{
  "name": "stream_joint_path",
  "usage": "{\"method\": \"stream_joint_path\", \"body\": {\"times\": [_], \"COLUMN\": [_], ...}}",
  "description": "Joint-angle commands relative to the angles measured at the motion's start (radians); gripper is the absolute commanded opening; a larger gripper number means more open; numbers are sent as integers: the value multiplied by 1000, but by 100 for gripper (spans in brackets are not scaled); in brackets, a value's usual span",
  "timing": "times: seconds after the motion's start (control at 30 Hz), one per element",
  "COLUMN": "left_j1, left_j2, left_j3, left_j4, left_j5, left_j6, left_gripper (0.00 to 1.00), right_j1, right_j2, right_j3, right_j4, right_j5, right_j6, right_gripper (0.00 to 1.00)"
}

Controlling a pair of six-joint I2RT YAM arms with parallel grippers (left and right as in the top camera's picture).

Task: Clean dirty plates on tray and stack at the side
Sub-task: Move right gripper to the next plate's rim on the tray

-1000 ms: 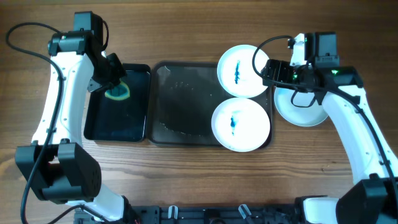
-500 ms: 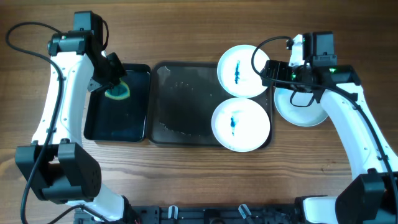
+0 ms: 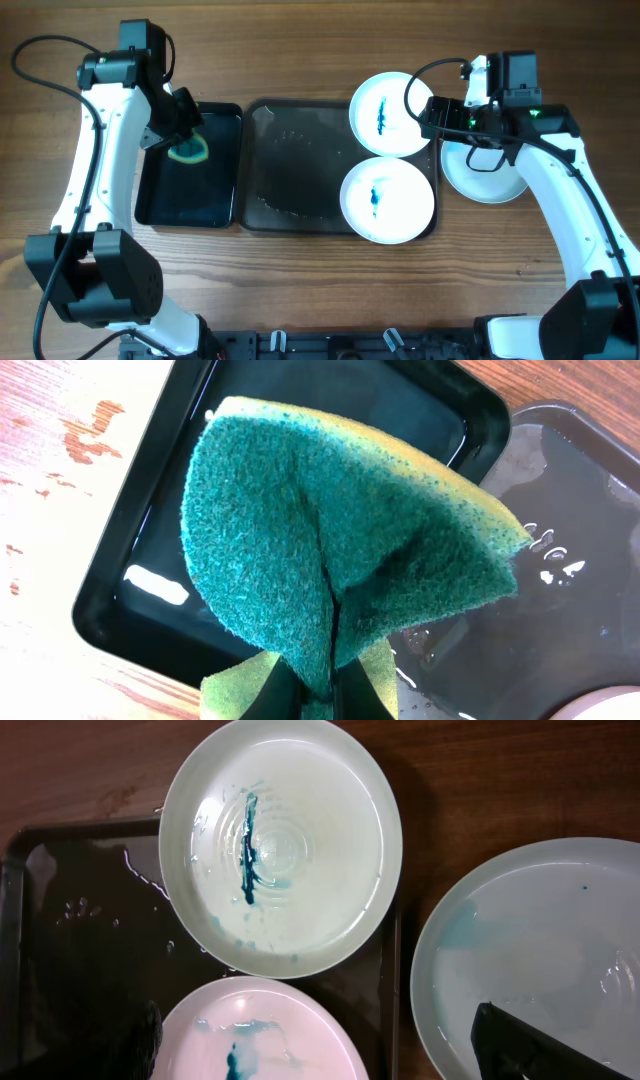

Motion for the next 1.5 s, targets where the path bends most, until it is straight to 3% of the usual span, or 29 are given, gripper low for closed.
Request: {"method": "stream_joint_path", "body": {"times": [0.0, 0.4, 0.57, 0.8, 1.07, 1.2, 1.3, 1.47], "left_j1": [-2, -2, -2, -2, -25, -68, -101, -134], "left_j2": [-3, -3, -3, -3, -3, -3, -3, -3], "left_j3": [6, 6, 6, 6, 6, 6, 6, 6], "left_j4": [-14, 24, 84, 86, 119, 150, 151, 164], "left_j5": [9, 10, 129, 133, 132, 132, 132, 125], "left_j6": [16, 16, 15, 15, 16, 16, 16, 15], "left_gripper": [4, 4, 4, 4, 4, 4, 4, 4], "right_j1": [2, 2, 2, 2, 2, 2, 2, 0], "right_j2": [15, 15, 15, 15, 15, 15, 15, 34], "right_j3": [6, 6, 6, 6, 6, 6, 6, 52], "right_j4": [3, 3, 3, 3, 93, 111, 127, 137], "right_j5": [13, 13, 13, 13, 15, -6, -6, 26], "right_j6": [8, 8, 8, 8, 233, 227, 171, 146], "right_gripper": [100, 100, 100, 100, 100, 100, 88, 86]}}
